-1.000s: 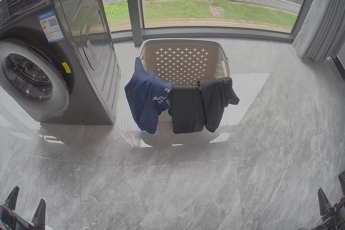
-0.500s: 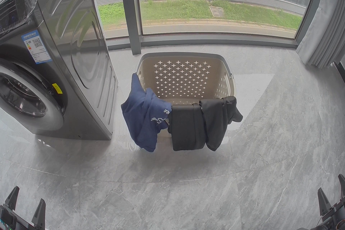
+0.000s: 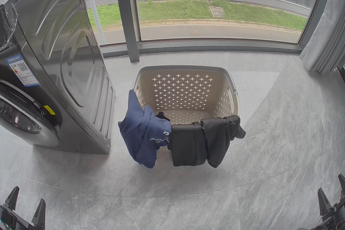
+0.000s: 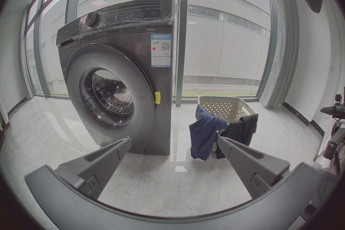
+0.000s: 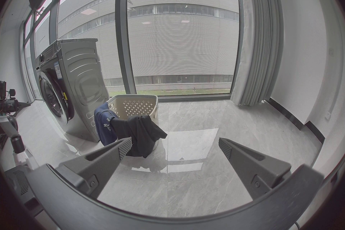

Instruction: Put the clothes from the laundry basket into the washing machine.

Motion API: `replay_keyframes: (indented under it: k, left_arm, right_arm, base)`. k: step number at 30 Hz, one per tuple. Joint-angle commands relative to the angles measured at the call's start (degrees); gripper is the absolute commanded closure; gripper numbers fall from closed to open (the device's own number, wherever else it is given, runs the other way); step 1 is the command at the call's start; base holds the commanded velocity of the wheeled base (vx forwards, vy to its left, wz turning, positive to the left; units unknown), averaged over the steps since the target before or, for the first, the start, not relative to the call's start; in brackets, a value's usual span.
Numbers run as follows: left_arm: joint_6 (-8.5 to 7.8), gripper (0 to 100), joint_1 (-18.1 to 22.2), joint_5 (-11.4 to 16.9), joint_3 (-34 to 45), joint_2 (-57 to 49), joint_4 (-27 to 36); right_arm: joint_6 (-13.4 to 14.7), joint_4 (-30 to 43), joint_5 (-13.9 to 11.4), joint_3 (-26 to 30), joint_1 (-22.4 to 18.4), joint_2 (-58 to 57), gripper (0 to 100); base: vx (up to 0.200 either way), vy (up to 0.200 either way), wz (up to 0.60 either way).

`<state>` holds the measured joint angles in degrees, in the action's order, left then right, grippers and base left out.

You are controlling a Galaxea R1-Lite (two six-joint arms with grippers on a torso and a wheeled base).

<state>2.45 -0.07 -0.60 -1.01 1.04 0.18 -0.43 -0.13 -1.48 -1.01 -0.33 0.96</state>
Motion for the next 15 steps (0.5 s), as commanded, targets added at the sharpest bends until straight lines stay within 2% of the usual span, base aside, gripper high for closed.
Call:
replay_keyframes:
  k: [1,2,11,15]
  left_arm:
    - [0.01,0,-0.01,-0.02,0.84,-0.42,-0.01]
    - [0.01,0,-0.01,-0.02,0.84,-0.42,-0.01]
    - [0.01,0,-0.01,-0.02,0.84,-0.42,-0.01]
    - [0.01,0,-0.01,-0.11,0.84,-0.42,-0.01]
  right_arm:
    - [-0.01,-0.04,-0.02,1.01,-0.02,-0.79,0]
    - [-0.01,-0.04,-0.02,1.01,-0.02,-0.70,0]
    - [-0.01,-0.04,-0.02,1.01,-0.02,-0.79,0]
    - [-0.01,-0.04,-0.02,1.01,-0.02,-0.70,0]
  base:
    - [0.000,0.000,0.00]
    - [0.000,0.000,0.00]
    - [0.000,-0.200,0.00]
    - [0.000,0.000,0.00]
